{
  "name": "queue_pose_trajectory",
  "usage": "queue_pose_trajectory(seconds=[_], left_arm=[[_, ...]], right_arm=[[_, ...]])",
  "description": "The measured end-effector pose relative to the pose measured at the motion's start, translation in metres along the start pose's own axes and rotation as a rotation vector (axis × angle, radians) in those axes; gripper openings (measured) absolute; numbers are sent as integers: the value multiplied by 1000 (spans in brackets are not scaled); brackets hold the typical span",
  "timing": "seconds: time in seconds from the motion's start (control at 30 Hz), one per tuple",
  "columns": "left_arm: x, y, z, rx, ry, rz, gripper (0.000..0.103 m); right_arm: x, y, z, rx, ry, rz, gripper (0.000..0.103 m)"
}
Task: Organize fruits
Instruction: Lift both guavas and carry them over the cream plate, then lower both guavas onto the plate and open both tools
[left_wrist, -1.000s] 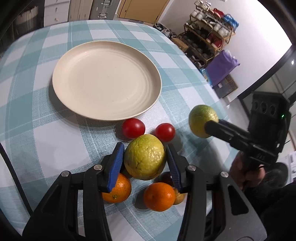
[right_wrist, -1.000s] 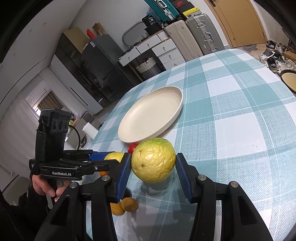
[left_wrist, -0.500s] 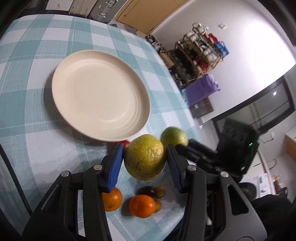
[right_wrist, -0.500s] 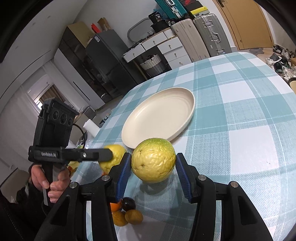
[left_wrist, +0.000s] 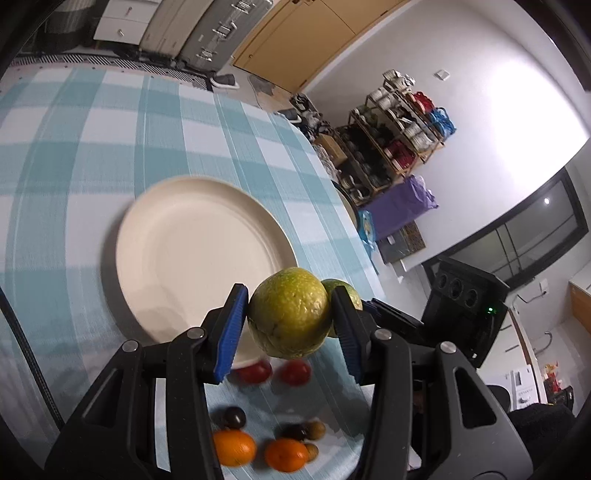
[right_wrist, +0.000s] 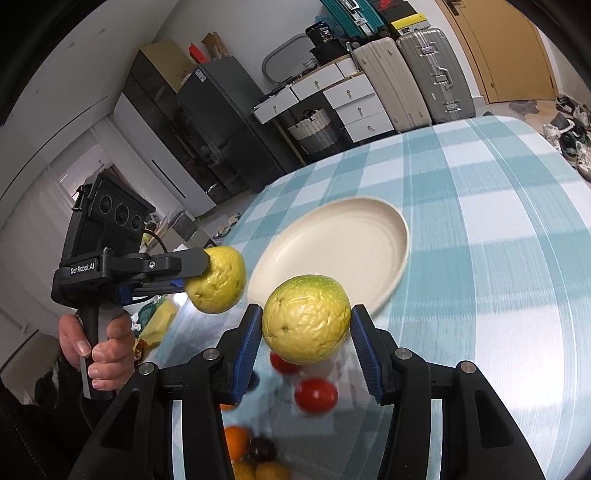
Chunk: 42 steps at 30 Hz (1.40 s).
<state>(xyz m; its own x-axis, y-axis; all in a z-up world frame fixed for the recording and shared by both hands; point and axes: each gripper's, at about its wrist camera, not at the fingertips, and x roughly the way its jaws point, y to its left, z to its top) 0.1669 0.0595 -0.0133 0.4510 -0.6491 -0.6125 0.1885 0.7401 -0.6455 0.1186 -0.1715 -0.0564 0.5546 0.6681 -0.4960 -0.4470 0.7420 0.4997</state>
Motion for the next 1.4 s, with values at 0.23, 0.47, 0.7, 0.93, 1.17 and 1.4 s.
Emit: queue_pose_trajectory(seconds=[0.23, 0.47, 0.7, 0.93, 1.17, 1.4], left_arm=[[11, 16, 38, -12, -11, 41, 44], [36, 36, 62, -8, 1, 107, 44], [65, 49, 68, 6, 39, 150, 44], [82, 63, 73, -9, 45, 171, 44], [93, 70, 79, -33, 35, 207, 44], [75, 54, 76, -21, -12, 270, 58]], right_arm=[[27, -1, 39, -29, 13, -6, 50], [64, -9, 70, -45, 47, -29, 50], [93, -18, 82, -47, 72, -77, 50], [112, -29, 86, -39, 104, -104, 50], [123, -40, 88, 11, 111, -107, 53], [89, -34, 91, 19, -5, -96, 84]])
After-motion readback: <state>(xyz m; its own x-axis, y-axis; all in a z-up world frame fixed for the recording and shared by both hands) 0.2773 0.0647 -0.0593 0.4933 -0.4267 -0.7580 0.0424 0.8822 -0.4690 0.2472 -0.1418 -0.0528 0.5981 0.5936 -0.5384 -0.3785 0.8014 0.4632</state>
